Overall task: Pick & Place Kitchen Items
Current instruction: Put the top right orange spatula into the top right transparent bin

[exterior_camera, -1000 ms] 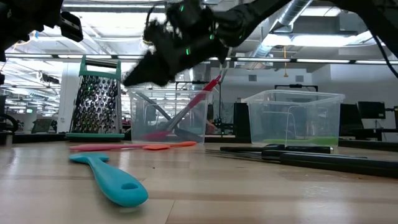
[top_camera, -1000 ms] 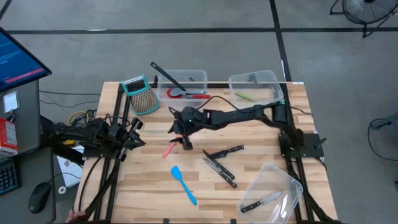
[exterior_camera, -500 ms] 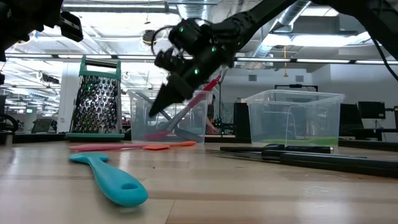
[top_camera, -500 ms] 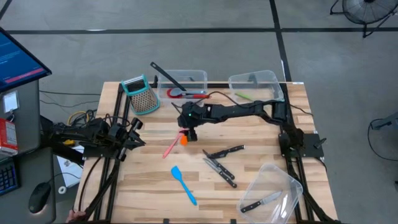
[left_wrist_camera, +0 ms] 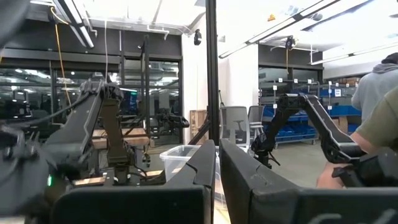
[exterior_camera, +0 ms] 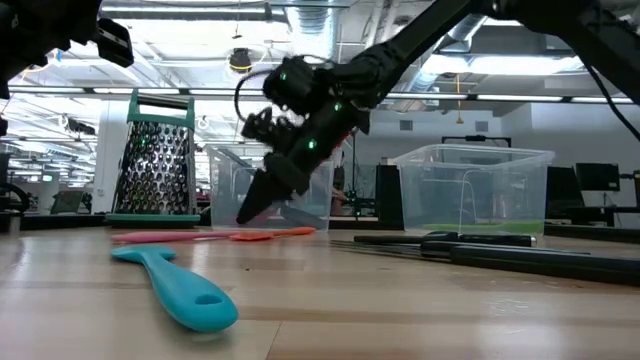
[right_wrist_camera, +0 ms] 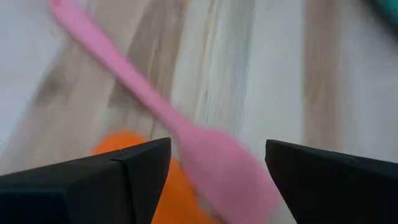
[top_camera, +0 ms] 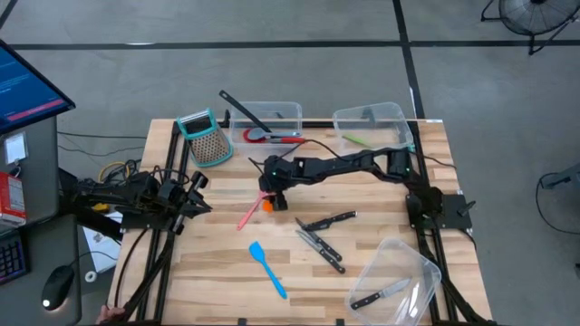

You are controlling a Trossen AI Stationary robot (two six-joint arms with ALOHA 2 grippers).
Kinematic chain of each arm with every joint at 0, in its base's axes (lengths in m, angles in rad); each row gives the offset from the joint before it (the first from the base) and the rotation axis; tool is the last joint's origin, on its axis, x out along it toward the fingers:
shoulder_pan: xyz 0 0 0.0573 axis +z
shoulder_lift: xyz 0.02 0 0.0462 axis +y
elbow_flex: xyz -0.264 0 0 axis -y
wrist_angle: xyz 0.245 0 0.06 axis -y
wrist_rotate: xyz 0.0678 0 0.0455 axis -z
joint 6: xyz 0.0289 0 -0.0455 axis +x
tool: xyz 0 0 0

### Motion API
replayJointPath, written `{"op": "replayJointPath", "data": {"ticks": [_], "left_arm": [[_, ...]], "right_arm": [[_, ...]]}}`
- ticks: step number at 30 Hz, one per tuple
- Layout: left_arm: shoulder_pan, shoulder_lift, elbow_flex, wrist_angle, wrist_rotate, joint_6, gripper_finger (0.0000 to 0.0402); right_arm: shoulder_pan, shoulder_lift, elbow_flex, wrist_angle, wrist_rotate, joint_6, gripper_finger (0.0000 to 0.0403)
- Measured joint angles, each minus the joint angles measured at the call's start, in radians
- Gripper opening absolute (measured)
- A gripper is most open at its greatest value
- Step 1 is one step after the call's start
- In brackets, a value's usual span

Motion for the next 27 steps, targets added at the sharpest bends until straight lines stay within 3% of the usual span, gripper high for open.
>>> {"op": "replayJointPath", "data": {"ticks": [10,20,27], "left_arm": [[0.000,0.000,0.000,0.000,0.000,0.000,0.0008],[0.000,0.000,0.000,0.000,0.000,0.000,0.0008],[0.000,0.000,0.000,0.000,0.000,0.000,0.0008]], "right_arm": [[-0.023,0.000,0.003,-0.104,0.009,0.048,0.0252],[-0.025,-0.002,0.004,-0.189,0.005,0.162,0.0191],[-0.011,-0.016,0.019,-0.194,-0.101,0.175,0.0171]]}}
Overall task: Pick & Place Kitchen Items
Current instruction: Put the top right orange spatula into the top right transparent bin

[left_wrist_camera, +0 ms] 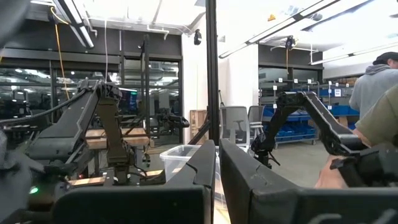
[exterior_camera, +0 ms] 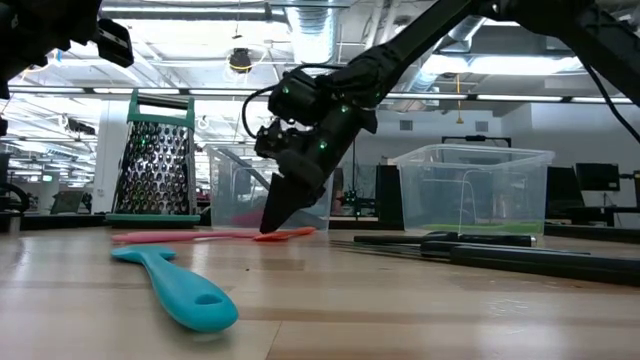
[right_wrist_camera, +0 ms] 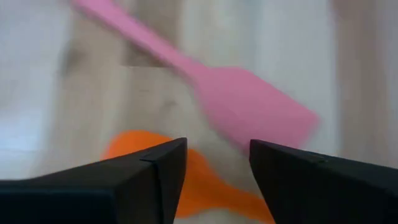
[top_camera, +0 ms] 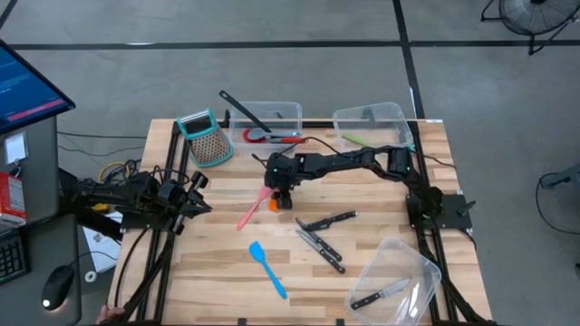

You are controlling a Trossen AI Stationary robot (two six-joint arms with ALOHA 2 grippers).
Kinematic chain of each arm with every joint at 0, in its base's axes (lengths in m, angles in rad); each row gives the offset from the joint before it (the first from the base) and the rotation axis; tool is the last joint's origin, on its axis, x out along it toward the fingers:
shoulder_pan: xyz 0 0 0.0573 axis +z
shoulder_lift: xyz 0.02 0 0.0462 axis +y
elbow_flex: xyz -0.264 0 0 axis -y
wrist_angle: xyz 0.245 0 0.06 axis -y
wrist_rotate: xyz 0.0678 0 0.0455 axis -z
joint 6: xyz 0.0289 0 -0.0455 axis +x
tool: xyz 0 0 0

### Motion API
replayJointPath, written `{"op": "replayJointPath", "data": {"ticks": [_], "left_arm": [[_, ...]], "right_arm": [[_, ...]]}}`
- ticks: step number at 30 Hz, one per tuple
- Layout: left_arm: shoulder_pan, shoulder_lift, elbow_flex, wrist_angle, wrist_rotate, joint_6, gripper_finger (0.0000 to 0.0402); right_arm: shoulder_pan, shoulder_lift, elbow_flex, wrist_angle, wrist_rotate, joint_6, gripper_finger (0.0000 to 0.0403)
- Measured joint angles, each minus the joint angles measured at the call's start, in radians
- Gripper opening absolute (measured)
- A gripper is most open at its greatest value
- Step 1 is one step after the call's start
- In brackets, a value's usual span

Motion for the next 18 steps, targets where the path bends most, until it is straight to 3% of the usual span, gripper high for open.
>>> {"op": "replayJointPath", "data": {"ticks": [6,10,18], "left_arm": [[0.000,0.000,0.000,0.000,0.000,0.000,0.0008],[0.000,0.000,0.000,0.000,0.000,0.000,0.0008],[0.000,0.000,0.000,0.000,0.000,0.000,0.0008]], "right_arm": [[0.030,-0.048,0.038,-0.017,-0.028,-0.054,0.0189],[0.049,-0.062,0.038,-0.020,-0.034,-0.165,0.0222],[0.065,-0.062,0.038,-0.058,0.093,-0.268,0.0307]]}}
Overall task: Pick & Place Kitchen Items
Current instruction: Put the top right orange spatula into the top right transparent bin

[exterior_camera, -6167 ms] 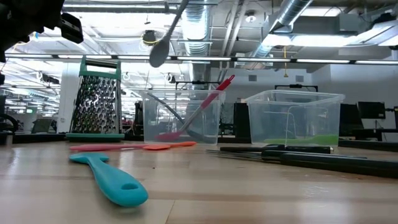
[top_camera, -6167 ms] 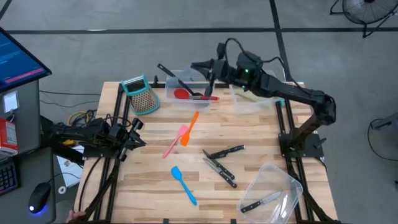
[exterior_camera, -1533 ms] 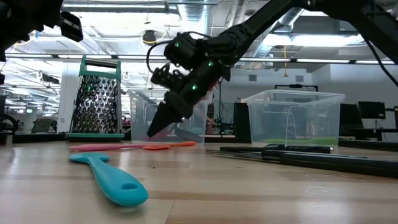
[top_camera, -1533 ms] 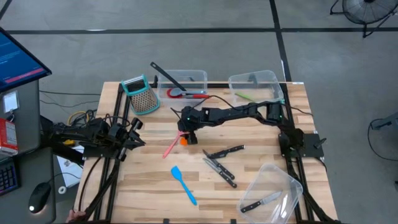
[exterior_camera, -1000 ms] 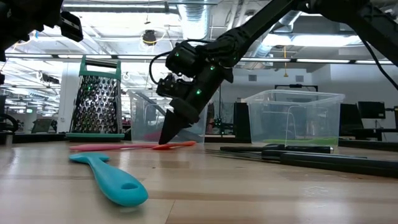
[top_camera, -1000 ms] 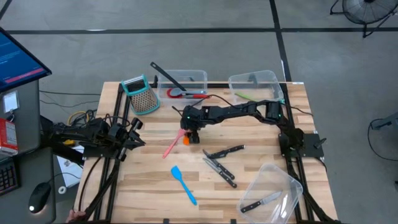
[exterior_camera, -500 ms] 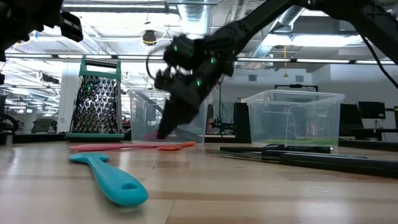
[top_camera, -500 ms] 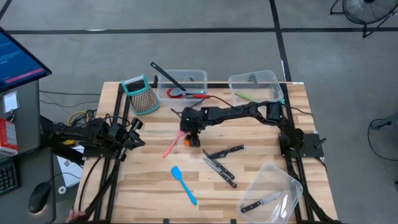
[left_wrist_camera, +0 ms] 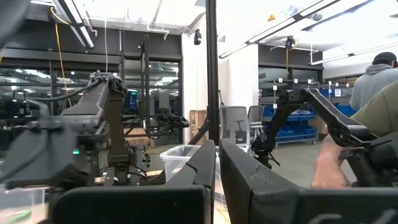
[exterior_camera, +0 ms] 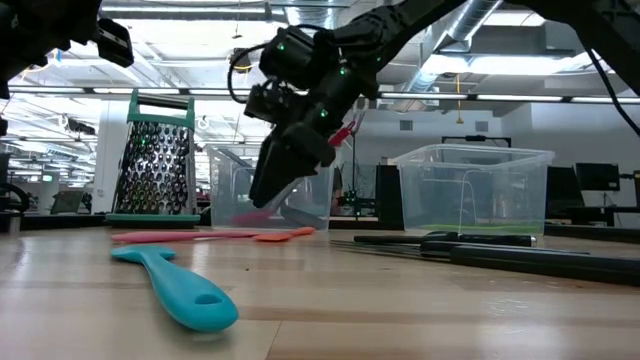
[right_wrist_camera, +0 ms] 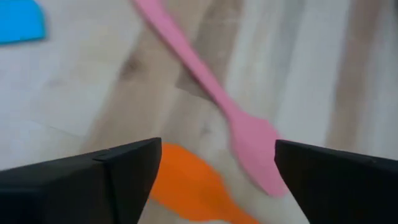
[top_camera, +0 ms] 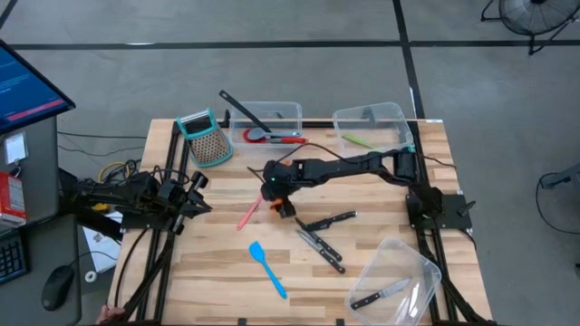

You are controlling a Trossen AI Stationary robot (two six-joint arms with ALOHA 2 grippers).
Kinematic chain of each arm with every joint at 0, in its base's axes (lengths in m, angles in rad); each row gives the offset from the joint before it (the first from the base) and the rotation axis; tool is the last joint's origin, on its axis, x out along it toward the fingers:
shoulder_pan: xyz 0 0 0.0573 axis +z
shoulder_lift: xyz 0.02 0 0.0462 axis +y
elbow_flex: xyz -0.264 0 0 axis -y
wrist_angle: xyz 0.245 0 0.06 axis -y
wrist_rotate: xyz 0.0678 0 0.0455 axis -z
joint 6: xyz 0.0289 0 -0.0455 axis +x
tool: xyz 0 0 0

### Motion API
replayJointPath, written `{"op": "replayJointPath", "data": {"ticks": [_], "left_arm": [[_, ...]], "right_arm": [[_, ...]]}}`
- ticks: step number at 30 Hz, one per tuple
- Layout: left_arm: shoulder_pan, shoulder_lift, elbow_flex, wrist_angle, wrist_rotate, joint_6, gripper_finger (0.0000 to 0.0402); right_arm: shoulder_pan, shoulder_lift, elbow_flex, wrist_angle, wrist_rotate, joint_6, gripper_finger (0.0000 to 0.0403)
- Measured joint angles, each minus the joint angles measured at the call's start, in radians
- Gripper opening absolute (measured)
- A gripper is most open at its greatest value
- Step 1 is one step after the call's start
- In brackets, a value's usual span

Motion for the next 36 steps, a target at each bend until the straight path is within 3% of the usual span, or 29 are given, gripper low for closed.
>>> {"op": "replayJointPath", "data": {"ticks": [15,26,36], "left_arm": [[0.000,0.000,0.000,0.000,0.000,0.000,0.0008],[0.000,0.000,0.000,-0.001,0.000,0.000,0.0008],[0.000,0.000,0.000,-0.001,0.000,0.000,0.0008]], "right_arm": [[-0.029,0.000,-0.065,-0.006,-0.030,-0.005,0.0307],[-0.046,0.069,-0.067,-0.009,-0.062,0.018,0.0303],[-0.046,0.070,-0.066,-0.095,-0.078,0.068,0.0226]]}}
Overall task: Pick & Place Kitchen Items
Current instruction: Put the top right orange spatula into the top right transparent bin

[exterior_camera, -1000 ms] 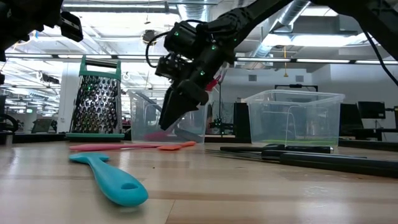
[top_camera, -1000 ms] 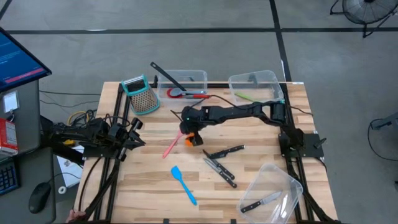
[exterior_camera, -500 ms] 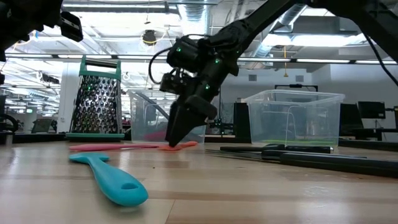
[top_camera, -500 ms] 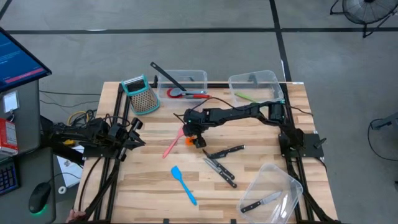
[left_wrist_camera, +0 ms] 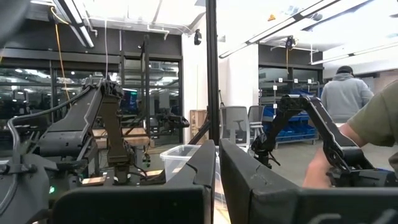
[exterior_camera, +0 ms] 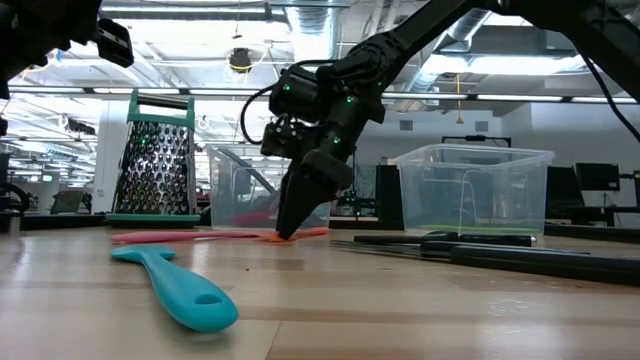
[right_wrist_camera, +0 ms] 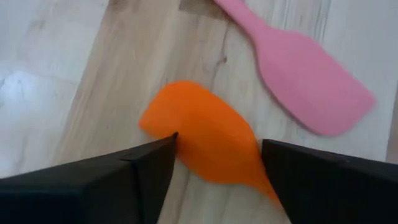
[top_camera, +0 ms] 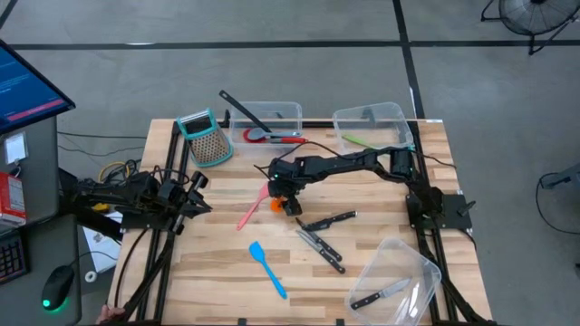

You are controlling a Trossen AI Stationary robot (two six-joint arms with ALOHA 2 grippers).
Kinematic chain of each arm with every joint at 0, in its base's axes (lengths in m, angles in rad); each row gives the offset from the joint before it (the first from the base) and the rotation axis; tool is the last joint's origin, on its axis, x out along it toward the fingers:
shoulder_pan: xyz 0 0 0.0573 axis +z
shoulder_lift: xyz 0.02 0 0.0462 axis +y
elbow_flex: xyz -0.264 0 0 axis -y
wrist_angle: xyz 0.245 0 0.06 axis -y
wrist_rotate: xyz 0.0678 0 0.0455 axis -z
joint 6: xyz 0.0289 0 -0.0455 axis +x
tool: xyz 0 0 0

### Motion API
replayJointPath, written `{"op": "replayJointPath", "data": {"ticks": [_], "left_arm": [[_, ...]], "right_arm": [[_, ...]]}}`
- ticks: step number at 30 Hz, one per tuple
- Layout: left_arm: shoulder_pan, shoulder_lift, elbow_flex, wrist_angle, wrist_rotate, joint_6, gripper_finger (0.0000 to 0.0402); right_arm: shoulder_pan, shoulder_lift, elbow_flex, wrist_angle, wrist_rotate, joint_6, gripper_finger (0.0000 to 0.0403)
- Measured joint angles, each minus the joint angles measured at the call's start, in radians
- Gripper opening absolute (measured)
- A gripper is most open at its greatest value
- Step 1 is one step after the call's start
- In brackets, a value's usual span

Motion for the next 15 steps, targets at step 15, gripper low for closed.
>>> {"op": "replayJointPath", "data": {"ticks": [15], "left_arm": [[0.000,0.000,0.000,0.000,0.000,0.000,0.0008]], "right_arm": [[0.015,-0.007,0.000,-0.039,0.026,0.071,0.0092]]}}
